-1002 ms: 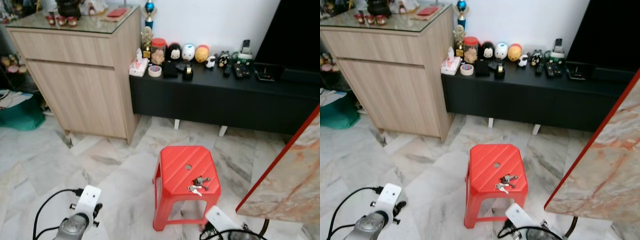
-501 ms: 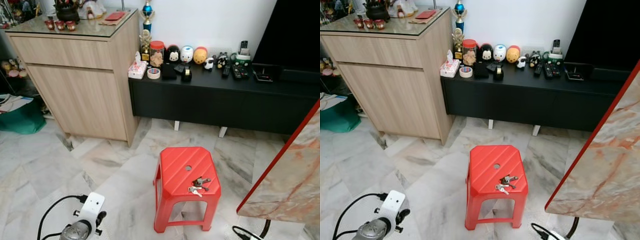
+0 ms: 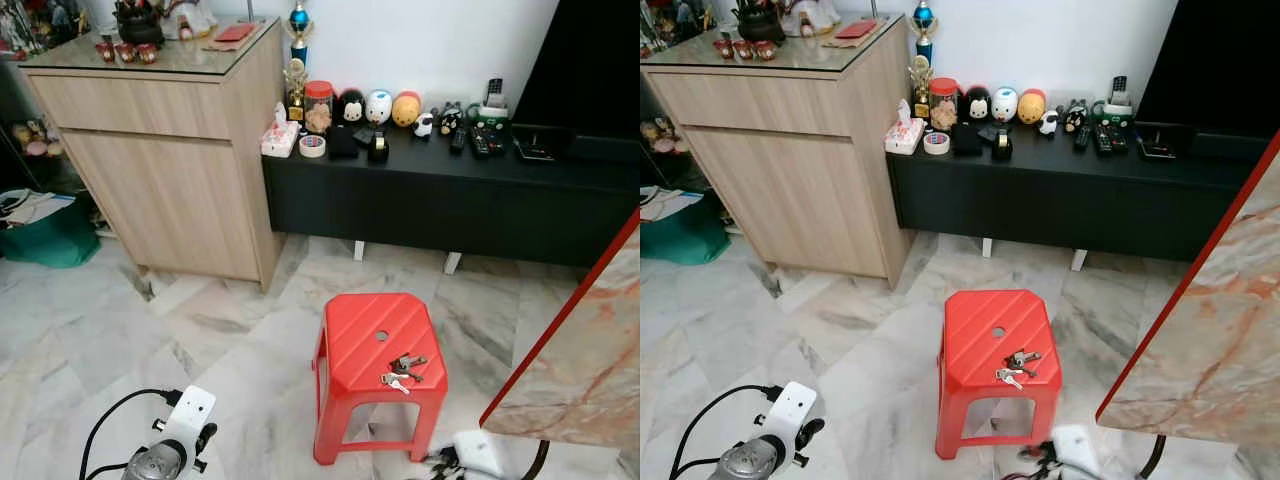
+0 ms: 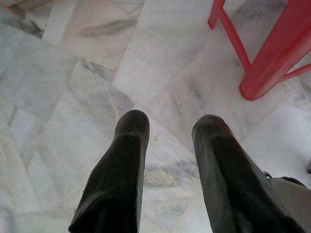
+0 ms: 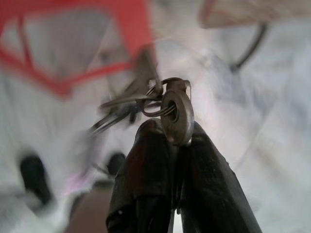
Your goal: Hang keys on a hook
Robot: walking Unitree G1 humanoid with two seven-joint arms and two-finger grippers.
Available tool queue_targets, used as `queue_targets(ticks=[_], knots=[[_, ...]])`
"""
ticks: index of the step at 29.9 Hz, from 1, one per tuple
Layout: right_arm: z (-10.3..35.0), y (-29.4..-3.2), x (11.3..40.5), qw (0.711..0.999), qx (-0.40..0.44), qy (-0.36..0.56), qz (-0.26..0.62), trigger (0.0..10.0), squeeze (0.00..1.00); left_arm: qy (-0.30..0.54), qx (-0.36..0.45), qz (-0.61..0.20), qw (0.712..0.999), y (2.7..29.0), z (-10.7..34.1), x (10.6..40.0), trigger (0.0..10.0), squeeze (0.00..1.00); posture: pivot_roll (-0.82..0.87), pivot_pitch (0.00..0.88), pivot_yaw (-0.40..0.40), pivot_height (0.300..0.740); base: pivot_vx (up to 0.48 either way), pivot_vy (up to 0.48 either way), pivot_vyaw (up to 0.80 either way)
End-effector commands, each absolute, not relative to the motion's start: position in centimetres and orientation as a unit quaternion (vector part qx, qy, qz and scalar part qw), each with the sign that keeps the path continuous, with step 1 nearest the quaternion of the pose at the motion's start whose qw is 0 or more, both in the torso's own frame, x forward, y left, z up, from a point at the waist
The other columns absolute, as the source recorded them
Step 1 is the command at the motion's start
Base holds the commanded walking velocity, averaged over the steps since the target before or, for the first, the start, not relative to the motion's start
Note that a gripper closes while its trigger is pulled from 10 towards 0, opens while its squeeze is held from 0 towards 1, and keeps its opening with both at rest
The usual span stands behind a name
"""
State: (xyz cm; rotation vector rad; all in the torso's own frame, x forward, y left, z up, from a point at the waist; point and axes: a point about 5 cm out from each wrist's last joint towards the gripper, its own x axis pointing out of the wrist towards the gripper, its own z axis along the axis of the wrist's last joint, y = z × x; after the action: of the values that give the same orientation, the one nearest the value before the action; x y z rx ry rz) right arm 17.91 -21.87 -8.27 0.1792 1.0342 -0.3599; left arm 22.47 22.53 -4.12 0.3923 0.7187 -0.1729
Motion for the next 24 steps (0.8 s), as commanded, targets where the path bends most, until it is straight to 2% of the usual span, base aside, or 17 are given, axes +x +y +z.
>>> queue_targets(ticks=[1,9,12,16,24], knots=[[-8.5,-22.2,17.2,0.835,0.118,0.498,-0.204,10.0,0.0,0.349,0.194,-0.078,0.914,22.6,-4.3,22.4,10.0,0.0,0.09,0.0,-0.017,0.74,0.0,0.0,0.0],[-9.0,-21.2,16.7,0.833,0.159,0.494,-0.191,10.0,0.0,0.373,0.167,-0.004,0.913,24.5,-5.0,21.0,10.0,0.0,0.08,0.0,-0.013,0.74,0.0,0.0,0.0],[-9.0,-20.6,16.7,0.834,0.166,0.493,-0.185,10.0,0.0,0.407,0.136,0.039,0.903,25.5,-5.8,19.5,10.0,0.0,0.09,0.0,-0.01,0.74,0.0,0.0,0.0],[-9.1,-20.1,16.9,0.834,0.167,0.493,-0.18,10.0,0.0,0.434,0.13,0.049,0.89,25.6,-6.6,18.2,10.0,0.0,0.09,0.0,-0.01,0.74,0.0,0.0,0.0],[-8.9,-19.1,17.5,0.837,0.171,0.493,-0.164,10.0,0.0,0.46,0.114,0.068,0.878,25.2,-7.7,16.6,10.0,0.0,0.09,0.0,-0.011,0.74,0.0,0.0,-0.79]])
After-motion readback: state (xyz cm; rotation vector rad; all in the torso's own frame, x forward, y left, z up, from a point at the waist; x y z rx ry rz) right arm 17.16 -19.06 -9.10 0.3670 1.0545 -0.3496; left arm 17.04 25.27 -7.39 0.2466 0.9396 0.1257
